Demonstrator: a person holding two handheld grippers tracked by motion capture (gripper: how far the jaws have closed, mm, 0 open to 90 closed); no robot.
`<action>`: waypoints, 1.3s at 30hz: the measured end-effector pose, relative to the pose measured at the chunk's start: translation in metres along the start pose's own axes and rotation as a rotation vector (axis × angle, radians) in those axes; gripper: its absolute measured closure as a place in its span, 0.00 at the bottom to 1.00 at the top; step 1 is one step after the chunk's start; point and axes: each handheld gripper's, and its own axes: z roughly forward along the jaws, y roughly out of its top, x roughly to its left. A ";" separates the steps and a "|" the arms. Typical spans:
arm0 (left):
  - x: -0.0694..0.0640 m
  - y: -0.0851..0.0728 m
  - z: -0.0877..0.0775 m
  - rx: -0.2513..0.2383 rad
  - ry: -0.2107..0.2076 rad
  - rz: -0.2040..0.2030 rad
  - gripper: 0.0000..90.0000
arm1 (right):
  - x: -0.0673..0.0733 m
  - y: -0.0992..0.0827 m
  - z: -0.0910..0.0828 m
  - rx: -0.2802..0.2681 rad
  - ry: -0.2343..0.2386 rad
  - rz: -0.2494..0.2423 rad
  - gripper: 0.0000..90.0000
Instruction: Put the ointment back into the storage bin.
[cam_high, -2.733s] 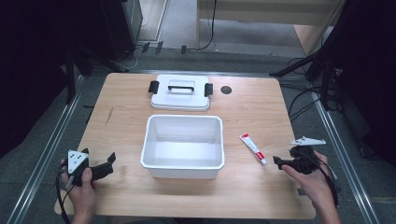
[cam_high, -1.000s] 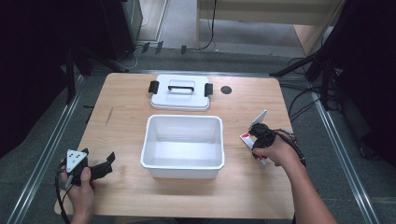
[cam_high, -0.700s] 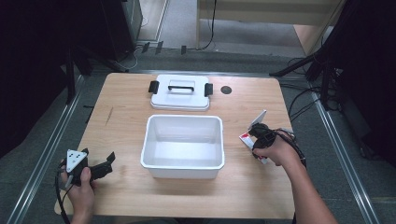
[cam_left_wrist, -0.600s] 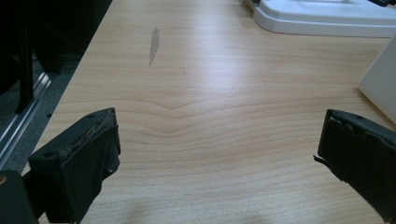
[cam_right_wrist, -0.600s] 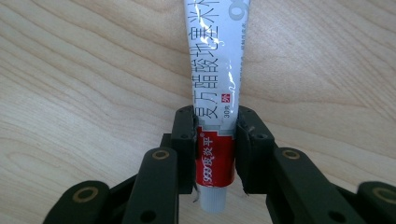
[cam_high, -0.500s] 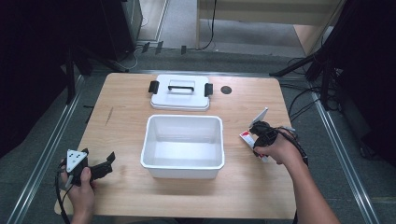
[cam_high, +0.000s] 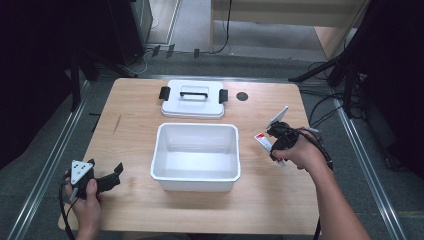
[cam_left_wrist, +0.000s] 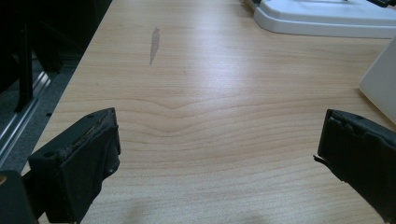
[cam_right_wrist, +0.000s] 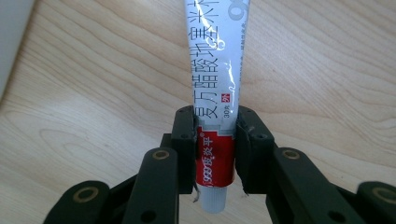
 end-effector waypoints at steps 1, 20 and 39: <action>0.000 0.000 0.000 0.000 0.000 0.000 0.00 | 0.000 0.001 -0.001 -0.007 -0.001 -0.010 0.81; 0.001 0.000 0.001 0.003 0.000 -0.007 0.00 | 0.019 0.022 -0.039 -0.041 0.005 -0.083 0.81; 0.002 0.000 0.000 0.006 -0.004 -0.014 0.00 | 0.035 0.040 -0.075 -0.070 0.010 -0.132 0.81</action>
